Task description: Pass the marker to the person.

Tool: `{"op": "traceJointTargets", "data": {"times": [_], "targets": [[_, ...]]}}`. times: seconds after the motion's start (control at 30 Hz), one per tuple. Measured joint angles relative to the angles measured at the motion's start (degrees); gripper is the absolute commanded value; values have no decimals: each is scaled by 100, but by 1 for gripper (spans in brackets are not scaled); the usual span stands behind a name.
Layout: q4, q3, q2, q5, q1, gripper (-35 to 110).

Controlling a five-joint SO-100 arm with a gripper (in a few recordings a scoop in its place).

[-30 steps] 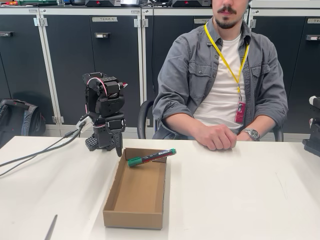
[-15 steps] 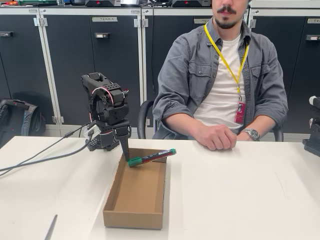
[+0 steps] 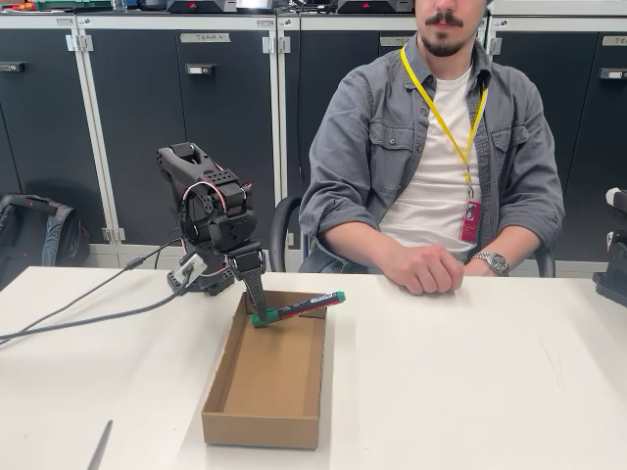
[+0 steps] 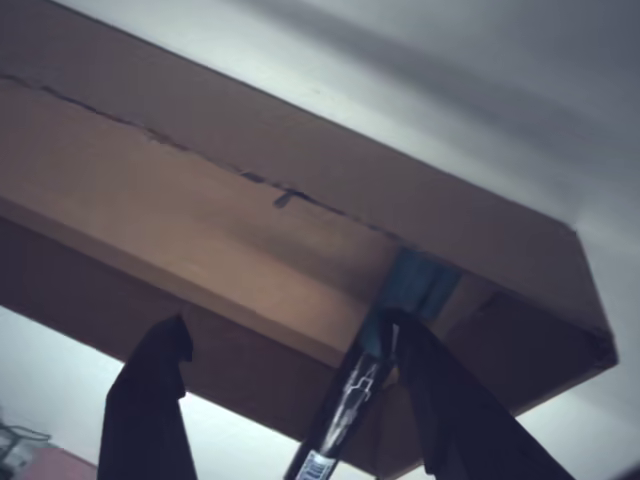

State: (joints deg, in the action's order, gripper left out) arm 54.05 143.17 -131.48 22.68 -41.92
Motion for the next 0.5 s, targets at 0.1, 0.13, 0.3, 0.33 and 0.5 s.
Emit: {"op": "traceJointTargets", "data": {"times": [0.1, 0.13, 0.3, 0.33, 0.5], "targets": [[-325, 0, -9, 431, -9, 43], [-404, 0, -9, 598, -26, 43], [-642, 0, 97, 1362, -176, 43], [-642, 0, 149, 1450, -229, 43], [-624, 0, 229, 1617, -290, 44]]}}
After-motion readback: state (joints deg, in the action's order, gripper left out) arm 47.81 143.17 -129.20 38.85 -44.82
